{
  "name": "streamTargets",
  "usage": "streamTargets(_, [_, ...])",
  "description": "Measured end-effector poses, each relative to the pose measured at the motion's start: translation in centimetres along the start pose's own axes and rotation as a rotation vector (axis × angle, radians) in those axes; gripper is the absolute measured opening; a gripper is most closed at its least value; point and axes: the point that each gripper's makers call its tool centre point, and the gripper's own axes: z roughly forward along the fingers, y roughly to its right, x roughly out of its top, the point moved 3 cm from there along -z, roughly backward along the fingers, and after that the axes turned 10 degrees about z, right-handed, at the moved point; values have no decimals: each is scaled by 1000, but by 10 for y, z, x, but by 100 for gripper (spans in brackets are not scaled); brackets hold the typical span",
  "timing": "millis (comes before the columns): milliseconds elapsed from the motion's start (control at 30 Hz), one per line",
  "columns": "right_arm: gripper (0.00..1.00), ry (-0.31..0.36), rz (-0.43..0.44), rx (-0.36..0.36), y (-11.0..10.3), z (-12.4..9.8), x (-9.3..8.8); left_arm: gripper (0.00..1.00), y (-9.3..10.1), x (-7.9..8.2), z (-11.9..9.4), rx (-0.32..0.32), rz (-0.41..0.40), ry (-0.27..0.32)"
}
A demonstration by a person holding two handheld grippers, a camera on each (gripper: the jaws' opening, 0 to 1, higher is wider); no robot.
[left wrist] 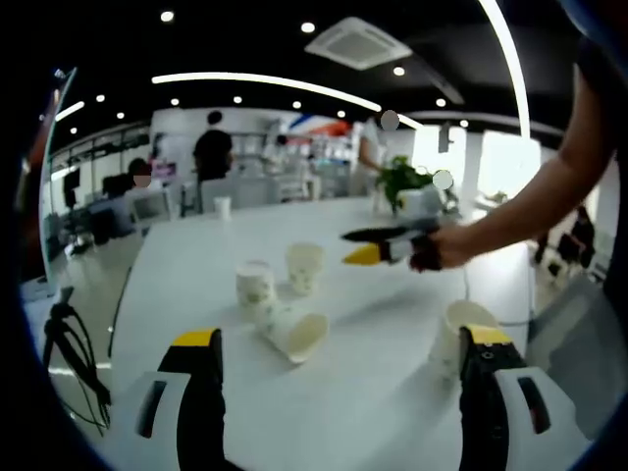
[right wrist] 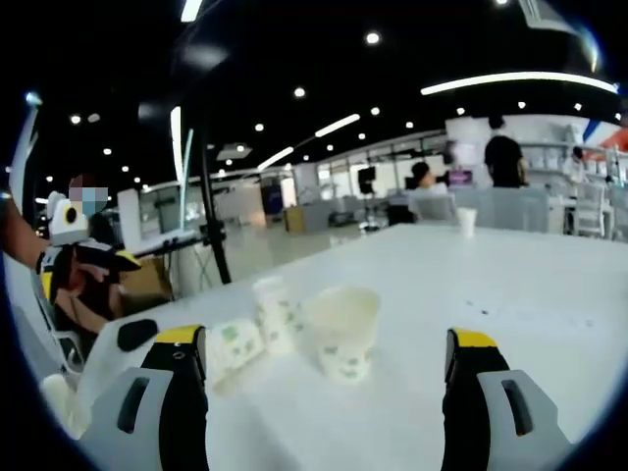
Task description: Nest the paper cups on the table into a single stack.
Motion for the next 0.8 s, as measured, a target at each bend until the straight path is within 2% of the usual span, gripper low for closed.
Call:
streamTargets(333, [100, -42, -55, 16, 0, 31, 3, 99, -3, -1, 2, 1, -3, -4])
streamTargets(600, [100, -23, -17, 24, 4, 53, 3, 99, -4, -3, 3, 3, 12, -1])
streamTargets(800, [94, -31, -38, 23, 7, 66, 1, 99, -5, -8, 3, 7, -8, -12])
